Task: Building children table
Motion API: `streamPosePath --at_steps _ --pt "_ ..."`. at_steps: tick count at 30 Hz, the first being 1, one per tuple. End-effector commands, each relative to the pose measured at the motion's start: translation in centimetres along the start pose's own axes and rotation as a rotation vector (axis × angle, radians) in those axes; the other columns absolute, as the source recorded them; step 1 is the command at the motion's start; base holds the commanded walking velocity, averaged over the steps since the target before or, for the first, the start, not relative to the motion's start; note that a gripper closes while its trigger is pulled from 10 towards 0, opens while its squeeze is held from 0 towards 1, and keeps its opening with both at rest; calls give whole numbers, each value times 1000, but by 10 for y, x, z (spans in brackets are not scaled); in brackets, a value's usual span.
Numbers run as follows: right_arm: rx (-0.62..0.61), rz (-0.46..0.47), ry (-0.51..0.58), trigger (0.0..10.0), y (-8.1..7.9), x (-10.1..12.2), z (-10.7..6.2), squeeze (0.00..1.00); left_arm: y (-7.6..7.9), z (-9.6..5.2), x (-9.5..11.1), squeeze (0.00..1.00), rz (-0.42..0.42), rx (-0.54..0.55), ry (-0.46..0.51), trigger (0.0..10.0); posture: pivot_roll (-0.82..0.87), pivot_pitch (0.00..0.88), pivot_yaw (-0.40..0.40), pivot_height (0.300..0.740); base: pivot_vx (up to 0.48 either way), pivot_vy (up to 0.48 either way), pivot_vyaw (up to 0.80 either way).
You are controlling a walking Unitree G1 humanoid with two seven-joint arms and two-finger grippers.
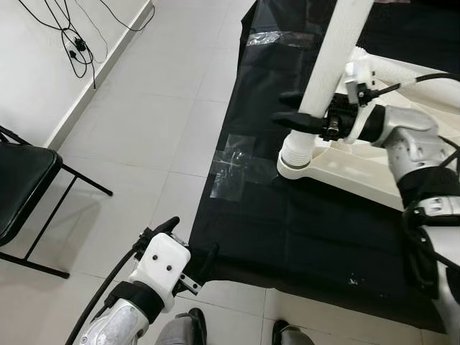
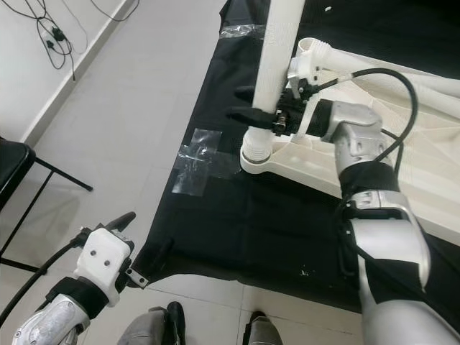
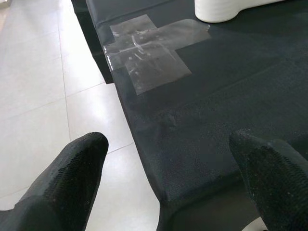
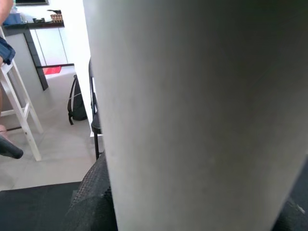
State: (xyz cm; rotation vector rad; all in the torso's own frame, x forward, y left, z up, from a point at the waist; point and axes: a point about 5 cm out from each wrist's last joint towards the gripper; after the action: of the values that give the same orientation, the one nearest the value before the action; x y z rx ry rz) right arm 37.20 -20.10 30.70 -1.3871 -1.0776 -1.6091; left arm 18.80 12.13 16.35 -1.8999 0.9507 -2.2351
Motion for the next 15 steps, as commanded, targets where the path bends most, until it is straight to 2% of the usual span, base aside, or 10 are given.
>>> streamPosePath --at_steps 1,7,15 --pt "-1 12 -21 10000 0 -5 -2 0 2 -5 -3 0 16 -22 -28 10000 120 351 45 740 0 0 0" --pt "25 5 -49 10000 -2 -7 -4 0 1 -5 -2 0 20 -24 -29 10000 118 350 45 740 0 0 0" --pt "118 3 -83 10000 -12 -15 9 0 2 -5 -2 0 21 -26 -29 10000 114 346 48 740 0 0 0"
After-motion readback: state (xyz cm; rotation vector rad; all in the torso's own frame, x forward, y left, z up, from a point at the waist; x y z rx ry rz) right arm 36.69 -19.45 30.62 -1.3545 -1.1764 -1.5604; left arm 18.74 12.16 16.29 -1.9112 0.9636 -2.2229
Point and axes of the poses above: a point about 5 cm out from each wrist's last joint towards the gripper, its own z axis pointing out of the wrist towards the gripper, its own x axis along the axis of the wrist's last joint, y = z × x, and after that the axes turned 12 degrees about z, right-handed
